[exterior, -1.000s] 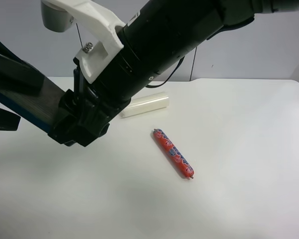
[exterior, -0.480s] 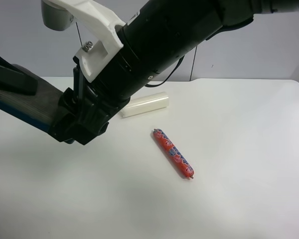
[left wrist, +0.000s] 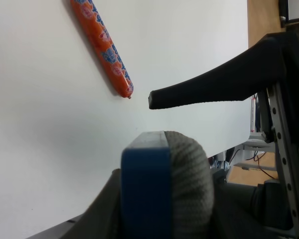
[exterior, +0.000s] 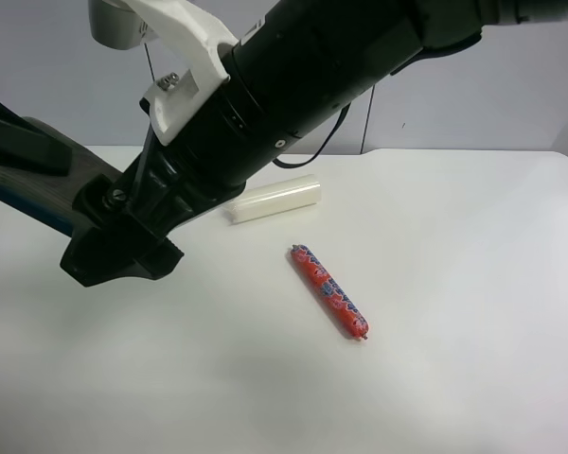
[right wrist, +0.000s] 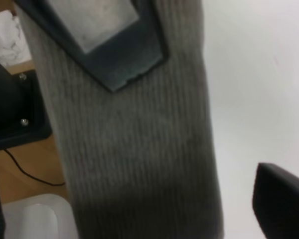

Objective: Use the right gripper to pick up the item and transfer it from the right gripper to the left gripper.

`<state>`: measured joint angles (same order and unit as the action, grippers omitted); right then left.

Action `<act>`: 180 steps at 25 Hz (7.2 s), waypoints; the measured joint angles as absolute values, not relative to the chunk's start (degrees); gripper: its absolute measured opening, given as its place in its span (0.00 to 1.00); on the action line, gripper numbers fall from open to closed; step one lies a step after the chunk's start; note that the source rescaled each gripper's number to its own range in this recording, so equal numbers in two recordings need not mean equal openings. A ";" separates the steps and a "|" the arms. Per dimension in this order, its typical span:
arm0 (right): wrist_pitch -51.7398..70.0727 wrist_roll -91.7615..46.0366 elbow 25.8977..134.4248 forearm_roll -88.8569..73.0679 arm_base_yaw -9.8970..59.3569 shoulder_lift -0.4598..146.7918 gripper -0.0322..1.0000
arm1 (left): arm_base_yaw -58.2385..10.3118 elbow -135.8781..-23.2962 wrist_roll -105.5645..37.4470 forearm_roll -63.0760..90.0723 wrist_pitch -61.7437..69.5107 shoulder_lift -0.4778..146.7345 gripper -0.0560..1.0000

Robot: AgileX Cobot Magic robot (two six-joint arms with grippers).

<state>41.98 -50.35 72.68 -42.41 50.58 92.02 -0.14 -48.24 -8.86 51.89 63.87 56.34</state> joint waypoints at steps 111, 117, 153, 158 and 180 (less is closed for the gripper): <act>62.00 -1.30 29.43 -0.81 4.96 -0.13 0.99 | -0.14 -48.24 -9.07 48.44 64.85 56.34 0.09; 62.00 -1.26 29.43 -0.81 2.16 -0.13 0.99 | -0.14 -48.24 -9.07 48.44 64.19 56.34 0.09; 62.00 -1.26 29.43 -0.81 2.16 -0.13 0.99 | -0.14 -48.26 -31.76 48.61 29.45 89.83 0.09; 62.00 -1.26 29.43 -0.81 2.16 -0.13 0.99 | -0.14 -48.26 -32.15 48.66 24.29 93.87 0.09; 62.00 -1.26 29.43 -0.81 2.16 -0.13 0.99 | -0.14 -48.33 -34.34 48.74 14.93 100.94 0.97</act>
